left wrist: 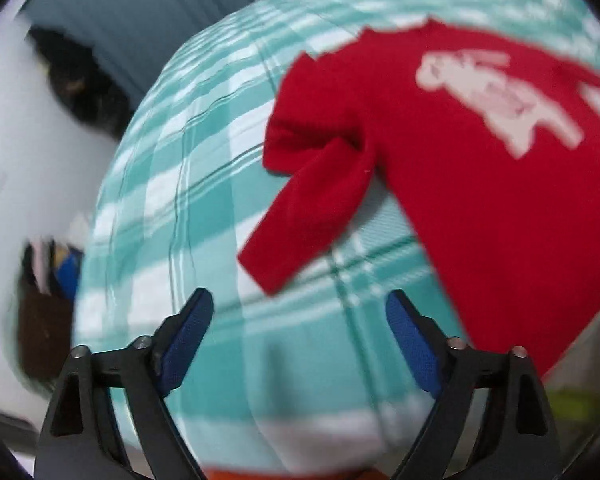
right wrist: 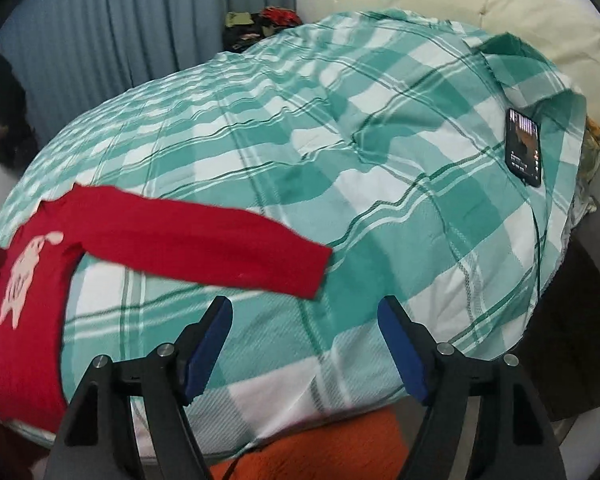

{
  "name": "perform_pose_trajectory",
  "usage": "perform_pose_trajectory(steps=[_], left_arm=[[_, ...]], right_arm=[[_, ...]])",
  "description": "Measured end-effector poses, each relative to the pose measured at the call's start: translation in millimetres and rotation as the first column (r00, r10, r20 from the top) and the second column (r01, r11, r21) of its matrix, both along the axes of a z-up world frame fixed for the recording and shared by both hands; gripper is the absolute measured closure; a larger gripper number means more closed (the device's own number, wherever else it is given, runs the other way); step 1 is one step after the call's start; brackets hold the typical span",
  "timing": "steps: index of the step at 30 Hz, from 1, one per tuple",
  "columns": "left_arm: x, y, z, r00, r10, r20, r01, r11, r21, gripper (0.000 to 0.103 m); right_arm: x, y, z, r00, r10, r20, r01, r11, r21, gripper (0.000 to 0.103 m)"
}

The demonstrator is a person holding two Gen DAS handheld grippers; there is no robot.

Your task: Fold small clothes

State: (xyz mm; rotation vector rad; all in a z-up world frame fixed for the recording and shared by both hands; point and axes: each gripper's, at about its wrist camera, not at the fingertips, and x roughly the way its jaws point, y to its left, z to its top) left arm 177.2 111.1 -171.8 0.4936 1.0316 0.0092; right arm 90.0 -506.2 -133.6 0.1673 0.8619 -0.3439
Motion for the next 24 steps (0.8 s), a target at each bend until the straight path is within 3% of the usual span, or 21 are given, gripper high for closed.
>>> perform_pose_trajectory(steps=[2,3,4,5,6,8,10,13,14,15,17,18,19,20,22,24], left_arm=[[27.7,11.3,-9.7,0.999,0.045,-0.016,-0.046,0.999,-0.011,0.035],[39.5,17.7,-12.4,0.997,0.076,-0.024,-0.077,0.996,-0.040,0.048],[49.5,26.4,-15.0,0.994,0.104,-0.041,-0.107,0.991,-0.079,0.078],[55.7,33.6,-18.3,0.989,0.131,-0.073,-0.139,0.983,-0.124,0.101],[61.5,42.3,-19.5,0.980,0.156,-0.125,-0.178,0.965,-0.192,0.103],[60.0,52.7,-4.6,0.979,0.167,-0.121,-0.196,0.935,-0.297,0.103],[55.3,82.3,25.3,0.972,0.204,-0.120,-0.237,0.852,-0.468,0.103],[54.0,141.6,64.4,0.936,0.341,-0.087,-0.322,0.728,-0.605,0.103],[54.2,163.2,74.9,0.919,0.387,-0.079,-0.349,0.701,-0.621,0.103],[53.1,174.6,80.8,0.909,0.412,-0.062,-0.363,0.709,-0.604,0.103],[50.8,173.5,85.7,0.913,0.408,-0.009,-0.360,0.795,-0.489,0.092],[47.8,162.2,81.6,0.932,0.362,0.005,-0.329,0.851,-0.409,0.066],[43.6,148.2,76.7,0.949,0.315,0.008,-0.291,0.887,-0.359,0.036],[38.5,127.9,68.3,0.969,0.248,0.016,-0.232,0.926,-0.297,0.028],[32.3,89.8,47.8,0.993,0.119,0.011,-0.115,0.975,-0.191,0.023],[28.5,58.4,23.3,0.999,0.033,-0.037,-0.038,0.991,-0.126,0.023]], right_arm=[[1.8,7.8,4.2,1.000,0.012,0.016,-0.011,0.999,-0.044,0.028],[3.5,11.7,3.4,1.000,0.017,0.012,-0.017,0.998,-0.058,0.028],[5.7,15.8,2.0,1.000,0.026,0.004,-0.026,0.997,-0.069,0.028],[7.8,18.7,0.4,0.999,0.038,-0.005,-0.038,0.996,-0.079,0.028],[9.1,21.7,-0.2,0.999,0.050,-0.010,-0.051,0.995,-0.089,0.028],[10.4,24.2,-1.1,0.998,0.062,-0.010,-0.063,0.993,-0.096,0.028],[10.8,21.7,-3.5,0.998,0.054,-0.020,-0.056,0.995,-0.085,0.028],[11.4,16.8,-6.4,0.999,0.039,-0.026,-0.041,0.997,-0.061,0.028],[12.1,15.2,-7.3,0.999,0.034,-0.029,-0.035,0.998,-0.053,0.028],[13.3,13.2,-8.2,0.999,0.027,-0.032,-0.028,0.999,-0.042,0.028],[15.0,12.0,-9.0,0.999,0.021,-0.036,-0.022,0.999,-0.030,0.028],[15.7,11.7,-9.4,0.999,0.018,-0.039,-0.019,0.999,-0.027,0.028],[16.2,12.1,-9.5,0.999,0.015,-0.040,-0.016,0.999,-0.027,0.028],[16.7,13.3,-8.9,0.999,0.014,-0.041,-0.015,0.999,-0.034,0.028],[18.0,16.3,-8.8,0.999,0.018,-0.045,-0.020,0.999,-0.048,0.028],[19.4,19.3,-9.6,0.998,0.027,-0.052,-0.030,0.998,-0.057,0.028]])
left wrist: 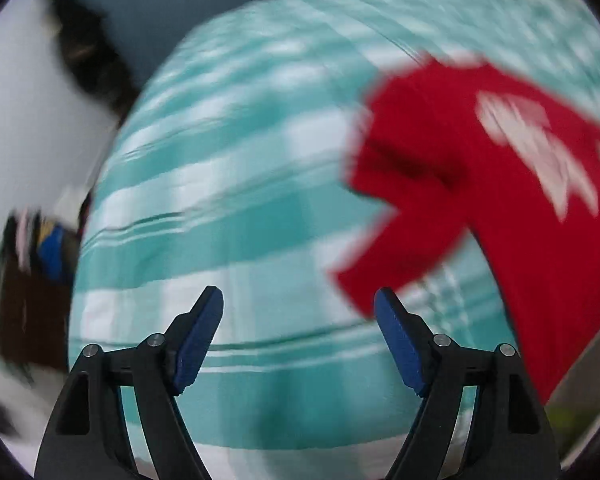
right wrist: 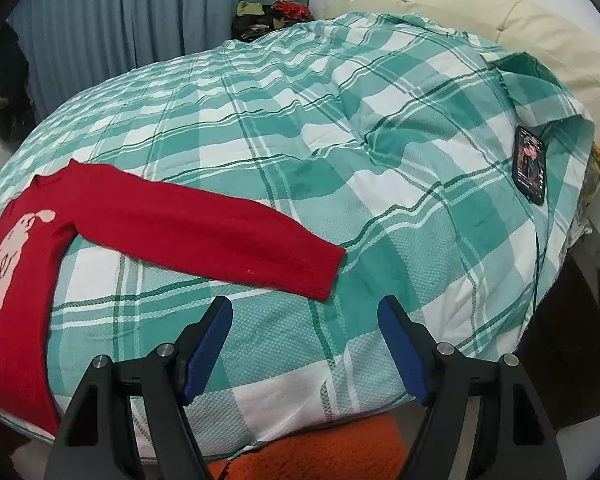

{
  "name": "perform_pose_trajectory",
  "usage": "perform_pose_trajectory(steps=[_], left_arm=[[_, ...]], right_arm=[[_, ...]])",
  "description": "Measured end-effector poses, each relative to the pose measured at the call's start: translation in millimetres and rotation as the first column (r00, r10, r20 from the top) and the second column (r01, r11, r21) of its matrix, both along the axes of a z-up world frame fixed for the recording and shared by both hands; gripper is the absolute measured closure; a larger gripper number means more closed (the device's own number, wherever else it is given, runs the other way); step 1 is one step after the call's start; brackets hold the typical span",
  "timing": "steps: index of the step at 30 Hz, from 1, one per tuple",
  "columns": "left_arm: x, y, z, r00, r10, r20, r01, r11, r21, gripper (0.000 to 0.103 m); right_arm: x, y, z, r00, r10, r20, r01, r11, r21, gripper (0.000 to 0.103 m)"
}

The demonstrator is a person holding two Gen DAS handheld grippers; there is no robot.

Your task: Fold small clothes

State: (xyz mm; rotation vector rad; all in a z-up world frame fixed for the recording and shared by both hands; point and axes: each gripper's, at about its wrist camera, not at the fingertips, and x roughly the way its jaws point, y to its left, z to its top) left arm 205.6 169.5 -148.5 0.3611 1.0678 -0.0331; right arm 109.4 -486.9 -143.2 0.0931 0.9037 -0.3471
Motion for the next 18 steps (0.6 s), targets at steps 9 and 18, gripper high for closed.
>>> perform_pose_trajectory(steps=[9,18], left_arm=[[21.6,-24.6,-37.5,0.999,0.053,0.015,-0.054,0.993,0.106,0.023],[13.0,-36.3,-50.6,0.999,-0.036,-0.012,0.038,0.981,0.188,0.023]], right_arm=[[2.6,-4.7,-2.0,1.000,-0.004,-0.018,0.005,1.000,0.008,0.028],[5.7,-5.4,-5.6,0.999,-0.003,-0.042,0.004,1.000,0.011,0.028]])
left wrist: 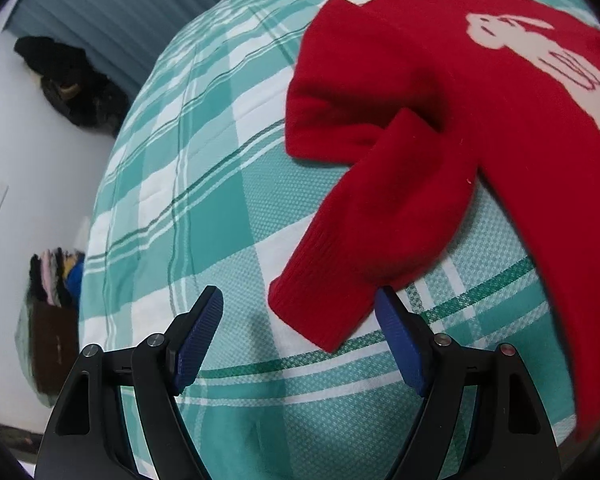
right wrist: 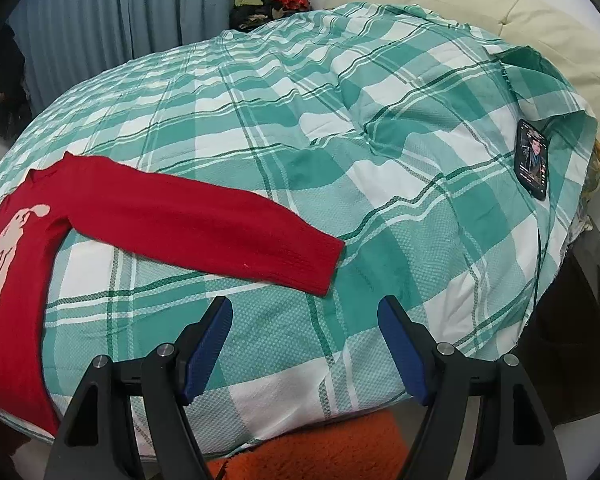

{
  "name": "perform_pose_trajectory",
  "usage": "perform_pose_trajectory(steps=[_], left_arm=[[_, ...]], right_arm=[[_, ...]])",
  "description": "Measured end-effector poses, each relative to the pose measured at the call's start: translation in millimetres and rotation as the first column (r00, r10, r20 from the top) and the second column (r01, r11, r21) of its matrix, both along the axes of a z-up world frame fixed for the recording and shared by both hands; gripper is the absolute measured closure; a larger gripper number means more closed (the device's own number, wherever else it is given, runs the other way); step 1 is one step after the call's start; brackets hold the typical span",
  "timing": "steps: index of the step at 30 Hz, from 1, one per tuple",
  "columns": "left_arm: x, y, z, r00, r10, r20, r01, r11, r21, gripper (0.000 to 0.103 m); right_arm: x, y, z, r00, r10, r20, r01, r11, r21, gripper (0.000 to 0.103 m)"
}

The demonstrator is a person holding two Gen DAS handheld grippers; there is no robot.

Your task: Fold small clothes

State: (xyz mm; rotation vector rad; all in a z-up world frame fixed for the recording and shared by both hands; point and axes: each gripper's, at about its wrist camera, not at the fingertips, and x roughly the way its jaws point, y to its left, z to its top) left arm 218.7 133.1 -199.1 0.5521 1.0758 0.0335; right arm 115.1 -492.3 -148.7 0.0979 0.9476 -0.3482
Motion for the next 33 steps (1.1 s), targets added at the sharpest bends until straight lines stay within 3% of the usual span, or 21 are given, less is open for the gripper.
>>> perform_pose_trajectory(steps=[3,5,6,8,9,11,12,14,15,16,17,19,20,21,22,23,27,29,33], left_arm=[[0.0,1.1,0.4,1.000,-0.005,-0.009,0.005,1.000,-0.007,0.028],[5.5,3.6,-0.8,0.999,-0.008,-0.046,0.005,0.998,-0.061,0.061],[7.0,5.0,-1.6,0.997,0.000,-0.078,-0.007,0.996,-0.091,0.094],[4.6,2.6,2.3,0.998,-0.003,-0.070,-0.002,0.997,-0.073,0.097],[1.5,3.3,10.1,0.998,-0.013,-0.067,0.006,0.994,-0.105,0.098],[1.6,18.7,34.2,0.995,0.013,-0.099,-0.043,0.953,-0.301,0.098],[3.0,37.1,57.9,0.995,0.055,-0.079,-0.084,0.899,-0.430,0.098],[8.7,76.7,91.8,0.986,0.168,-0.025,-0.153,0.820,-0.552,0.098],[14.8,108.1,106.4,0.963,0.269,-0.002,-0.217,0.772,-0.598,0.097],[21.6,145.3,114.7,0.918,0.396,-0.001,-0.307,0.711,-0.632,0.093],[27.7,190.5,115.5,0.839,0.543,-0.034,-0.427,0.618,-0.660,0.089],[27.5,252.9,101.8,0.684,0.718,-0.124,-0.592,0.448,-0.670,0.052],[23.3,271.2,94.7,0.626,0.767,-0.142,-0.643,0.404,-0.651,0.045],[17.6,284.4,87.7,0.584,0.800,-0.135,-0.677,0.390,-0.624,0.043],[11.2,289.9,80.2,0.570,0.812,-0.123,-0.698,0.400,-0.593,0.043],[5.5,288.0,73.0,0.574,0.810,-0.123,-0.705,0.413,-0.576,0.043],[-1.3,268.0,36.9,0.636,0.750,-0.183,-0.686,0.441,-0.578,0.043],[8.6,259.1,25.1,0.657,0.727,-0.201,-0.666,0.434,-0.607,0.043],[45.9,263.6,17.3,0.663,0.722,-0.197,-0.635,0.403,-0.659,0.043]], right_arm=[[2.1,-0.2,-1.1,1.000,0.005,-0.006,-0.005,1.000,0.004,0.028],[2.3,-0.8,-1.1,1.000,0.005,-0.005,-0.005,1.000,0.004,0.028],[2.4,-1.0,-1.1,1.000,0.006,-0.005,-0.006,1.000,0.004,0.028],[2.4,-2.4,-1.1,1.000,0.004,-0.001,-0.004,1.000,0.004,0.028],[2.1,-2.7,-0.9,1.000,0.002,0.000,-0.002,1.000,0.004,0.028],[0.9,-3.7,-0.8,1.000,-0.006,0.003,0.006,1.000,0.007,0.028],[0.3,-3.6,-0.8,1.000,-0.008,0.003,0.008,1.000,0.006,0.028],[-0.5,-1.6,-0.9,1.000,-0.006,-0.003,0.006,1.000,-0.005,0.028],[0.2,-1.0,-0.9,1.000,-0.004,-0.005,0.004,1.000,-0.012,0.028],[0.3,-0.3,-0.8,1.000,-0.005,-0.006,0.005,1.000,-0.014,0.028],[1.1,-0.4,-1.1,1.000,-0.005,-0.008,0.005,1.000,-0.013,0.028],[2.9,0.1,-1.8,1.000,-0.007,-0.011,0.007,1.000,-0.008,0.028],[3.2,0.7,-2.1,1.000,-0.006,-0.011,0.006,1.000,-0.007,0.028],[3.0,1.4,-1.9,1.000,-0.004,-0.010,0.004,1.000,-0.009,0.028],[1.9,2.3,-1.2,1.000,-0.001,-0.007,0.001,1.000,-0.014,0.028],[0.7,2.9,-0.7,1.000,0.001,-0.004,-0.001,1.000,-0.019,0.028],[1.5,-0.3,-3.0,1.000,-0.002,-0.015,0.002,1.000,-0.009,0.028],[4.9,-3.2,-6.5,0.999,-0.007,-0.035,0.008,1.000,0.010,0.028],[9.5,-1.2,-11.6,0.997,-0.010,-0.072,0.010,1.000,0.002,0.028]])
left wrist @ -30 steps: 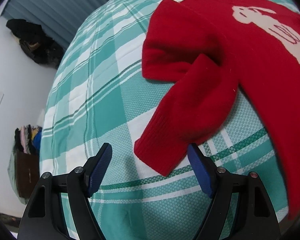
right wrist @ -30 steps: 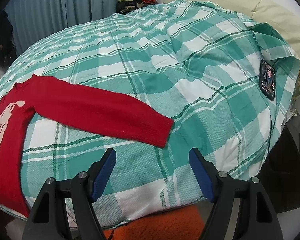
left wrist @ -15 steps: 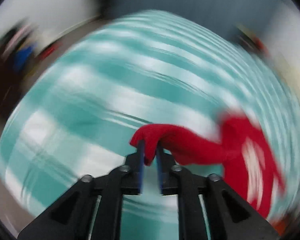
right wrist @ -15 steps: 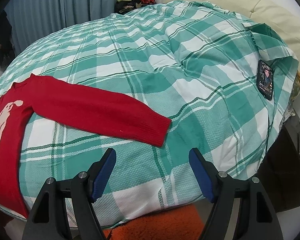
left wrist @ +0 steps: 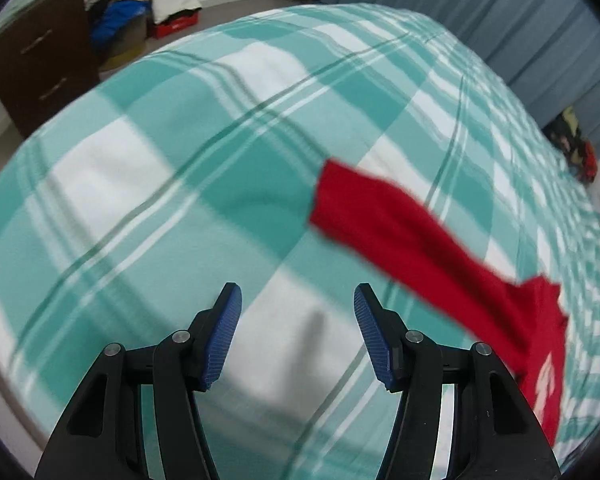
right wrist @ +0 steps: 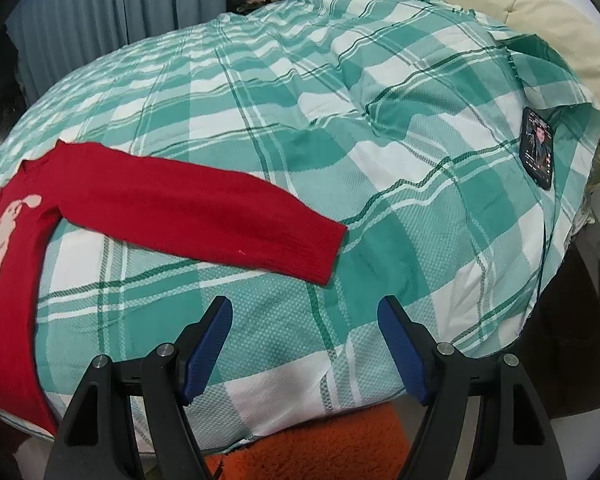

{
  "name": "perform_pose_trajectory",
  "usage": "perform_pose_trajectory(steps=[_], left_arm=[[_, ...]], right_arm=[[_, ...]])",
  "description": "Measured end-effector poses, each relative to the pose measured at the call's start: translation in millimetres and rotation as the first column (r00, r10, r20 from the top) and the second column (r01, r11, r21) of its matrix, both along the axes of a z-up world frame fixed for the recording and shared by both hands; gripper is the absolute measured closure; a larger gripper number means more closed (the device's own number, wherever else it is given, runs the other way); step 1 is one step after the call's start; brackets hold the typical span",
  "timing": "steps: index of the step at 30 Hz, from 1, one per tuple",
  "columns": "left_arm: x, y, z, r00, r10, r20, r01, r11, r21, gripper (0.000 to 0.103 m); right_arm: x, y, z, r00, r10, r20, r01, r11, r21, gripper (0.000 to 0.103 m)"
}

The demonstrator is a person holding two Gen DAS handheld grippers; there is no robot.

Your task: Fold small clothes

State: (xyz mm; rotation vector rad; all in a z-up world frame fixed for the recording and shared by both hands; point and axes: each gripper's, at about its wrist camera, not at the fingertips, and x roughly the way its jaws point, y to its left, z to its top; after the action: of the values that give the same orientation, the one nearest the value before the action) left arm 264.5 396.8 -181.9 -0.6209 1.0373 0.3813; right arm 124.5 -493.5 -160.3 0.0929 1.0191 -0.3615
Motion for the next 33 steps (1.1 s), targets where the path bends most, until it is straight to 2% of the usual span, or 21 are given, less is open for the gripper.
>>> perform_pose_trajectory(steps=[3,6,7,8,9,10,12,15,18,20,21,22,23,25,26,27,29,31,33], left_arm=[[33.2,9.7,-16.7,0.999,0.042,-0.018,-0.042,0.999,-0.005,0.041],[48.7,15.2,-33.8,0.996,0.086,-0.024,-0.087,0.995,-0.038,0.040],[51.6,14.4,-35.0,0.995,0.097,-0.007,-0.097,0.995,-0.034,0.049],[53.1,13.4,-35.1,0.995,0.095,0.007,-0.095,0.995,-0.034,0.067],[57.5,11.3,-38.1,0.998,0.062,0.015,-0.061,0.995,-0.073,0.096],[58.4,9.4,-38.0,0.999,0.049,0.015,-0.048,0.994,-0.094,0.099],[50.4,3.5,-22.7,0.998,0.047,0.030,-0.047,0.999,-0.010,0.099],[9.4,7.8,0.7,0.992,0.117,0.053,-0.117,0.993,0.010,0.099],[-15.7,20.6,-2.8,0.983,0.183,-0.033,-0.180,0.981,0.067,0.099],[-15.2,21.9,-12.1,0.985,0.152,-0.078,-0.146,0.986,0.077,0.099],[-9.5,20.4,-19.1,0.987,0.113,-0.114,-0.107,0.993,0.058,0.098],[-6.1,19.1,-22.6,0.986,0.089,-0.139,-0.082,0.995,0.053,0.094],[-6.0,19.1,-21.6,0.984,0.090,-0.151,-0.079,0.994,0.078,0.090],[-13.7,24.7,-14.5,0.983,0.133,-0.125,-0.123,0.989,0.087,0.079],[-21.2,30.4,-9.9,0.980,0.174,-0.101,-0.167,0.983,0.075,0.067],[-28.6,32.8,-5.8,0.977,0.197,-0.079,-0.192,0.979,0.068,0.064],[-38.9,28.9,2.4,0.977,0.212,-0.031,-0.209,0.975,0.081,0.064],[-34.7,12.9,11.2,0.992,0.126,0.018,-0.127,0.989,0.070,0.064],[-15.8,-18.6,18.7,0.998,-0.034,0.051,0.029,0.995,0.093,0.064]], right_arm=[[1.7,5.4,-2.7,1.000,0.005,-0.027,-0.006,1.000,-0.030,0.028],[5.5,6.7,-5.0,0.999,0.001,-0.052,-0.003,0.999,-0.045,0.028],[6.8,6.8,-5.6,0.998,0.000,-0.057,-0.002,0.999,-0.047,0.028],[8.6,7.1,-6.1,0.998,-0.002,-0.063,-0.002,0.999,-0.049,0.028],[10.3,7.6,-6.5,0.998,-0.002,-0.068,-0.002,0.999,-0.053,0.028],[12.0,8.6,-7.2,0.997,-0.001,-0.075,-0.004,0.998,-0.059,0.028],[14.7,10.0,-8.4,0.996,0.004,-0.084,-0.010,0.998,-0.065,0.028],[14.2,10.3,-8.4,0.997,0.007,-0.083,-0.013,0.998,-0.064,0.028],[12.2,7.2,-7.5,0.997,0.001,-0.071,-0.005,0.998,-0.055,0.028],[12.1,5.8,-7.9,0.998,0.000,-0.068,-0.003,0.999,-0.041,0.028],[12.4,5.5,-8.7,0.998,0.002,-0.070,-0.005,0.999,-0.036,0.028],[12.6,5.8,-9.1,0.997,0.005,-0.072,-0.007,0.999,-0.033,0.028],[12.1,6.4,-8.9,0.997,0.007,-0.071,-0.009,0.999,-0.034,0.028],[8.7,7.5,-6.5,0.998,0.007,-0.058,-0.010,0.999,-0.042,0.028],[7.1,7.4,-5.4,0.999,0.004,-0.052,-0.007,0.999,-0.046,0.028],[6.5,6.9,-4.8,0.999,0.000,-0.049,-0.002,0.999,-0.047,0.028],[5.4,5.6,-4.6,0.999,-0.006,-0.045,0.004,0.999,-0.042,0.028],[5.2,5.2,-3.8,0.999,-0.004,-0.040,0.003,0.999,-0.040,0.028],[7.2,5.0,-4.5,0.999,-0.005,-0.044,0.004,0.999,-0.034,0.028]])
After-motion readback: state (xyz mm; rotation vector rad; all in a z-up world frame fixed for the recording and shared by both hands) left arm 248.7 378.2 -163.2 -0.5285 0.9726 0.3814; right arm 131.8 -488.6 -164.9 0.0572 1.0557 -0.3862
